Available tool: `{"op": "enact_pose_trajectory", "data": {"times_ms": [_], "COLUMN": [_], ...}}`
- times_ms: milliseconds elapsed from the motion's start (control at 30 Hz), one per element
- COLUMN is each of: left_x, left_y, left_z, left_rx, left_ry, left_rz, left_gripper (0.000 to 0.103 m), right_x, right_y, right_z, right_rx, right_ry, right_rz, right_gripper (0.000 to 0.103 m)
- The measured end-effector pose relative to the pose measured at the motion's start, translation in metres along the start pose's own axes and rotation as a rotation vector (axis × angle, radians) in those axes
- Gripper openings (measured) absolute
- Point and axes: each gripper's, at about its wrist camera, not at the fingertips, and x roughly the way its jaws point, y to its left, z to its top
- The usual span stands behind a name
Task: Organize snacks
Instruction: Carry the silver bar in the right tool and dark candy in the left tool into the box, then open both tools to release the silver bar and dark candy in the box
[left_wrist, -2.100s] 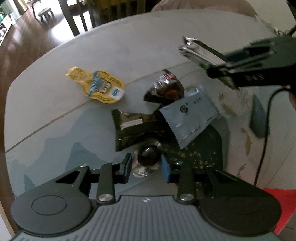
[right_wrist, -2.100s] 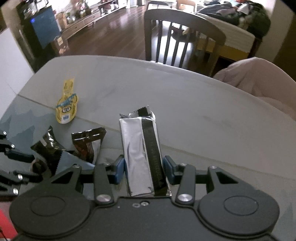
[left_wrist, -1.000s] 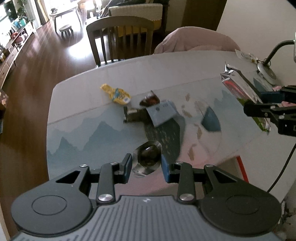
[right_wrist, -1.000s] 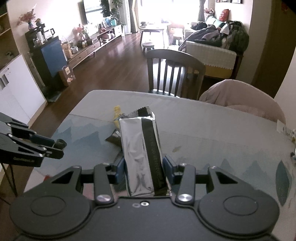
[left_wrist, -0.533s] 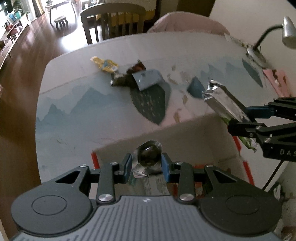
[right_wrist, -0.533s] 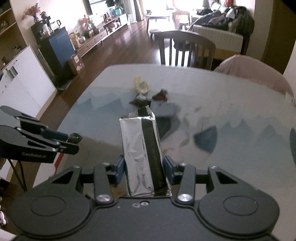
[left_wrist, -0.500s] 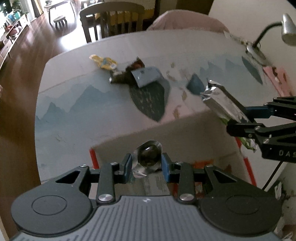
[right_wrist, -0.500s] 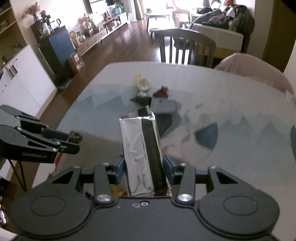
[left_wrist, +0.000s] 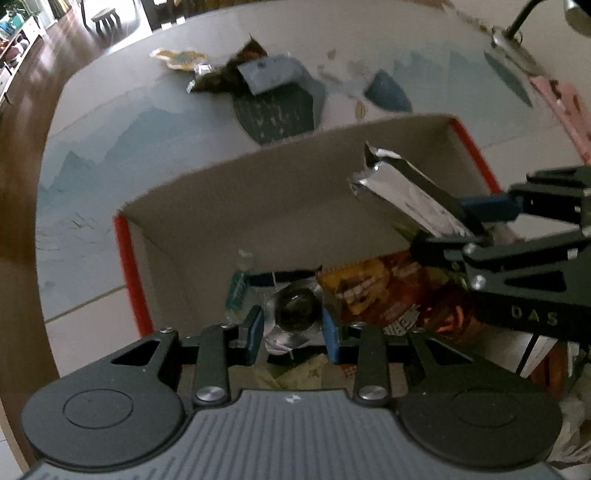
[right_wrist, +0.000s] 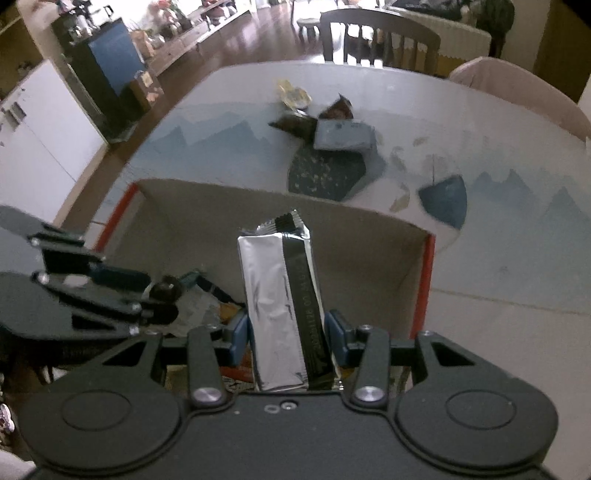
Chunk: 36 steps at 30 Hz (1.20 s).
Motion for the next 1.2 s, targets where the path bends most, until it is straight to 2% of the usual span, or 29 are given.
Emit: {"op": "enact_pose_trajectory", "data": {"times_ms": [267, 567, 800, 833, 900, 1033, 1200], "left_x": [0.030, 0.043, 0.041, 0.040, 0.040, 0.028, 0.006], "left_y": [-0.005, -0.003, 0.000, 0.001, 0.003, 0.004, 0.004], "left_z": [0.001, 0.004, 0.005, 0.005, 0.004, 0.002, 0.001], "left_rx": [0.011, 0.009, -0.011, -0.014, -0.020, -0.025, -0.030], "left_ry": [0.074, 0.128, 0.129, 0.125, 0.119, 0.088, 0.034], "left_rz": [0.008, -0.008, -0.021, -0.025, -0.034, -0.041, -0.044], "left_gripper": [0.033, 0.035, 0.036, 0.038, 0.048, 0.050, 0.050], "right_x": [0.020, 0.020, 0.014, 0.013, 0.009, 0.000, -0.019], "right_y": [-0.003, -0.003, -0.004, -0.004, -0.003, -0.002, -0.003], "right_z": [0.002, 0.005, 0.005, 0.005, 0.004, 0.004, 0.005], "right_rx": [0.011, 0.018, 0.013, 0.013, 0.011, 0.008, 0.012], "right_ry": [0.075, 0.088, 0.078, 0.075, 0.065, 0.043, -0.004], "right_rz": [0.005, -0.009, -0.001, 0.000, 0.005, 0.009, 0.019], "right_gripper": [0.043, 0.044, 0.047, 0.047, 0.049, 0.052, 0.063]}}
